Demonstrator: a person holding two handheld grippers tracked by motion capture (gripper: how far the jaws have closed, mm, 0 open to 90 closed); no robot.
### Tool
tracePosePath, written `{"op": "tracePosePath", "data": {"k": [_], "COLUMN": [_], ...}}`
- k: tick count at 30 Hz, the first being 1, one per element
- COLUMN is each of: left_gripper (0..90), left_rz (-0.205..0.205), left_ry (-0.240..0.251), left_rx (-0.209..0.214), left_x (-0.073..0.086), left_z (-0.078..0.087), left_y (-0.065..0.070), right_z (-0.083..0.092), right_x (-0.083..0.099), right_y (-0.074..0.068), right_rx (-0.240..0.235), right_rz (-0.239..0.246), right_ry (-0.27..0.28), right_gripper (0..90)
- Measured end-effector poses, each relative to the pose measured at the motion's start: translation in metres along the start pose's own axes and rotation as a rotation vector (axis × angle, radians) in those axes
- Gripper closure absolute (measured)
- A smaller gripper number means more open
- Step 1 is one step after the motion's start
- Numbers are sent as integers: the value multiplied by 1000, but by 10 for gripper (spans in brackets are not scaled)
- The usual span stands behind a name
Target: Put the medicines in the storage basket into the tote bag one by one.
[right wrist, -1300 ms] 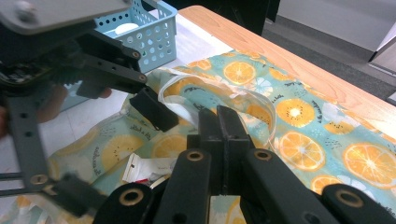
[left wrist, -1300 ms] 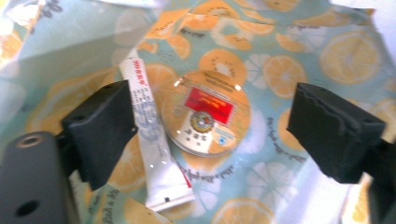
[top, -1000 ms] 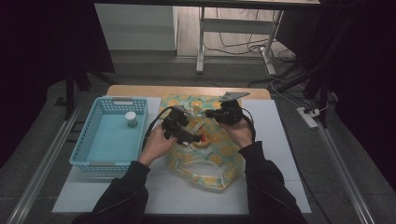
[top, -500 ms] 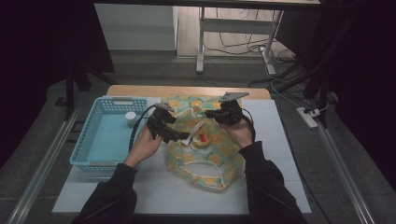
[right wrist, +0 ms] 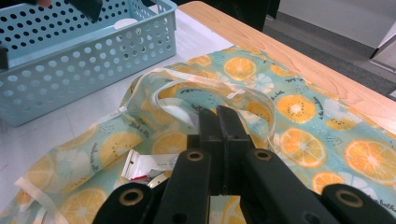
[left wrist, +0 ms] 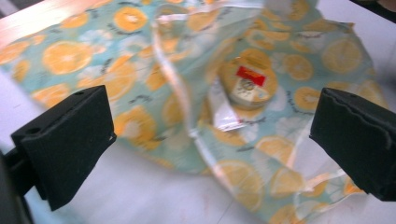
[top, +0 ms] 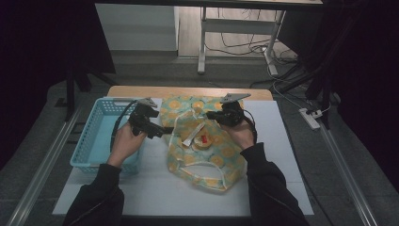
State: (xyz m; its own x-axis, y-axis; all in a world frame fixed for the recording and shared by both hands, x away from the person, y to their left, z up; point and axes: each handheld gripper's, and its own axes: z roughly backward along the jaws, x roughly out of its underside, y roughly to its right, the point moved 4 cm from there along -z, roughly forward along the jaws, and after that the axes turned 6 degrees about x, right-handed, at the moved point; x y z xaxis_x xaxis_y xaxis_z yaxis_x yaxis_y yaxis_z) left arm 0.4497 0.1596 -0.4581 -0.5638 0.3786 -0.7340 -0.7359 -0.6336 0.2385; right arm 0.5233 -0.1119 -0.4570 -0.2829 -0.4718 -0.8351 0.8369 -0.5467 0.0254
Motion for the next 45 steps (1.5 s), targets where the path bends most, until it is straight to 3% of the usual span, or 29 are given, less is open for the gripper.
{"op": "tracePosePath", "data": {"k": [12,27,34,45], "left_gripper": [0,5,1,2], "left_rz": [60,183,208,235], "left_ry": [-2,-7,-35,-91], "left_rx": [-101,-236,-288,-302], "left_x": [18,42,50,56], "left_z": [22,43,42,24], "left_y": [-34,-77,-96,-117], "right_z": [0,1,1,1], "right_x": [0,-1,-1,-1], "right_y": [-1,-1,-1,-1], "right_rx": [-3,-5,-4,-5], "right_rz": [-1,1,1,3], "right_ry": [-3,0,1,4], "right_gripper": [900,900,900,900]}}
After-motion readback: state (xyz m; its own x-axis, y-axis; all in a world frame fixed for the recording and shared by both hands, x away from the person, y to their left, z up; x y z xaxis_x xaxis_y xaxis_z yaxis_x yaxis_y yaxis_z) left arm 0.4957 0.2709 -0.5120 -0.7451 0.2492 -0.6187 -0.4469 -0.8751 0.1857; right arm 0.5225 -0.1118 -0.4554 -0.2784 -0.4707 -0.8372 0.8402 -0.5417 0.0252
